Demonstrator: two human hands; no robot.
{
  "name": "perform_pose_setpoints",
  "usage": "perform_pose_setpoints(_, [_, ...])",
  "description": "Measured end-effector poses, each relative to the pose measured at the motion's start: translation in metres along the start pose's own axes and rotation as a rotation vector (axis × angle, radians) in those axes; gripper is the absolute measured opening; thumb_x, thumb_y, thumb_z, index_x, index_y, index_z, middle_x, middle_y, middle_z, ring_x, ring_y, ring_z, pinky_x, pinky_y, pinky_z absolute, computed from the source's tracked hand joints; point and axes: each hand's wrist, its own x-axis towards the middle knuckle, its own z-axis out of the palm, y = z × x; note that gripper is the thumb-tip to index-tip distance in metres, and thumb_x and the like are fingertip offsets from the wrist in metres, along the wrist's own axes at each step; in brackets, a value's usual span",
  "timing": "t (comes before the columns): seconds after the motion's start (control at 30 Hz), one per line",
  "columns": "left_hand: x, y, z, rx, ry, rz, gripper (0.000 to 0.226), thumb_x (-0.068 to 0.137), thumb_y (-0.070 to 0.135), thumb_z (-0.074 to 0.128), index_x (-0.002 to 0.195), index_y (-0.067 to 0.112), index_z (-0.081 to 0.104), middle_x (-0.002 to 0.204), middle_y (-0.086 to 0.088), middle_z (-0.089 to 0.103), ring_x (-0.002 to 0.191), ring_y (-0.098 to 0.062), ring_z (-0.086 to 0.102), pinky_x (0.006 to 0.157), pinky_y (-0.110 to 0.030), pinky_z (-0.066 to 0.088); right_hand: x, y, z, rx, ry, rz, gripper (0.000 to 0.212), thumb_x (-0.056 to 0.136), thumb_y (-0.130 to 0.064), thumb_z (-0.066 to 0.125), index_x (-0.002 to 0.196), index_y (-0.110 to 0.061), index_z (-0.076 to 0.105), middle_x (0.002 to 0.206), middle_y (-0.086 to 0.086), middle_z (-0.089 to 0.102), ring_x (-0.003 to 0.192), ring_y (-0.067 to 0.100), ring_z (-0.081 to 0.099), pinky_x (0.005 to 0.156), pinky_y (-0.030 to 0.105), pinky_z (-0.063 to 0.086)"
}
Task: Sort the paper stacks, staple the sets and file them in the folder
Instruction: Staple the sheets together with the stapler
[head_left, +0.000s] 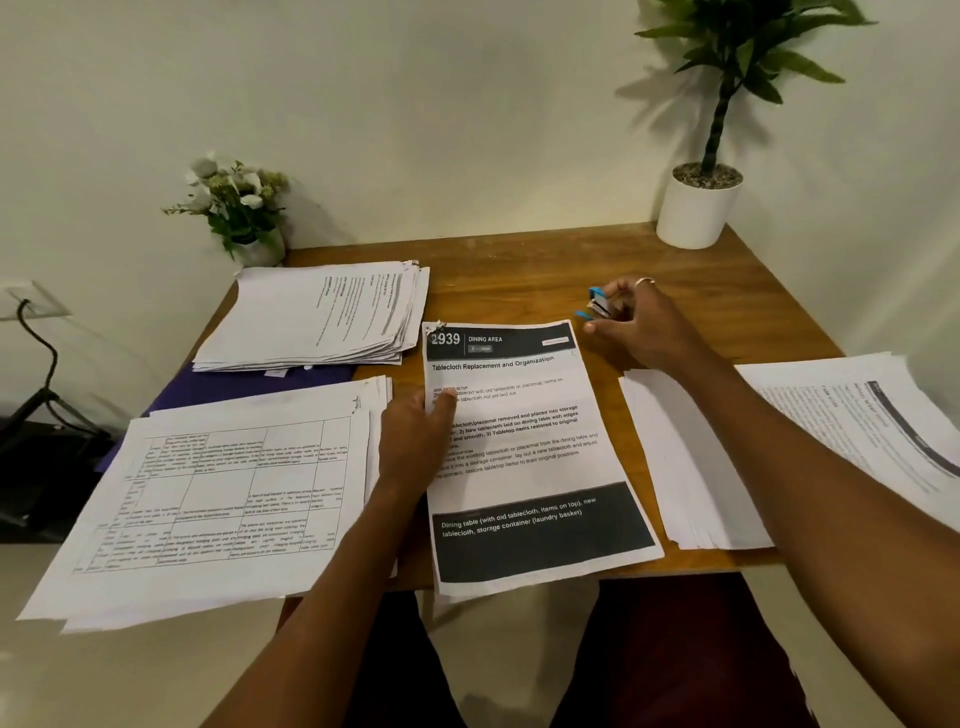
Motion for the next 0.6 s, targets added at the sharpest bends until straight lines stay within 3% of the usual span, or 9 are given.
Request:
perform_pose_setpoints(0.07, [0.001,-0.002,0.0,0.016,0.003,0.017,0.027,0.102,0.035,0.058,0.103,0.011,0.068,0.106,0.0,0.075,0.075,-0.014,0.073,0.054,-0.015,0.052,0.0,-0.016,0.008,0.069,-0.02,-0.012,0.052,0.08,-0.027,0.085,0.12,-0.024,0.052,0.101,-0.01,0.062,0.084,0.006,0.063,0.067,0.016,0.051])
perform_pose_setpoints(0.2, [0.001,-0.002,0.001,0.033,0.003,0.049,0.025,0.103,0.035,0.057,0.097,0.012,0.066,0.102,0.001,0.074,0.076,-0.014,0.072,0.059,-0.019,0.055,0.007,-0.041,0.021,0.164,-0.17,-0.04,0.051,0.082,-0.014,0.083,0.123,-0.016,0.053,0.11,0.003,0.064,0.086,0.021,0.072,0.07,0.031,0.064])
perform_pose_setpoints(0.33, [-0.002,0.001,0.002,0.053,0.007,0.069,0.025,0.103,0.034,0.057,0.088,0.015,0.061,0.091,0.007,0.071,0.069,-0.012,0.07,0.052,-0.013,0.05,0.019,-0.062,0.026,-0.11,-0.174,-0.152,0.048,0.089,-0.017,0.077,0.131,-0.017,0.053,0.118,-0.006,0.053,0.099,0.008,0.058,0.071,0.012,0.045])
perform_pose_setpoints(0.4, [-0.003,0.002,0.001,0.058,0.012,0.069,0.026,0.103,0.034,0.057,0.085,0.015,0.059,0.086,0.009,0.068,0.065,-0.011,0.068,0.05,-0.01,0.047,0.025,-0.069,0.027,-0.206,-0.232,-0.162,0.05,0.092,-0.02,0.075,0.136,-0.018,0.05,0.123,-0.005,0.048,0.106,0.011,0.055,0.073,0.016,0.043])
perform_pose_setpoints(0.5, [-0.005,0.006,0.0,0.069,0.011,0.088,0.025,0.103,0.033,0.056,0.082,0.02,0.058,0.082,0.011,0.066,0.064,-0.008,0.067,0.049,-0.009,0.046,0.03,-0.078,0.031,-0.247,-0.406,-0.125,0.05,0.095,-0.019,0.071,0.138,-0.021,0.046,0.119,-0.004,0.052,0.096,0.014,0.066,0.07,0.022,0.047])
perform_pose_setpoints(0.6, [-0.008,0.011,-0.002,0.072,0.015,0.098,0.027,0.103,0.031,0.057,0.077,0.025,0.052,0.079,0.017,0.061,0.062,-0.005,0.064,0.049,-0.007,0.045,0.035,-0.088,0.04,-0.412,-0.491,-0.211,0.041,0.093,-0.018,0.072,0.127,-0.024,0.049,0.116,-0.004,0.054,0.099,0.017,0.061,0.069,0.023,0.044])
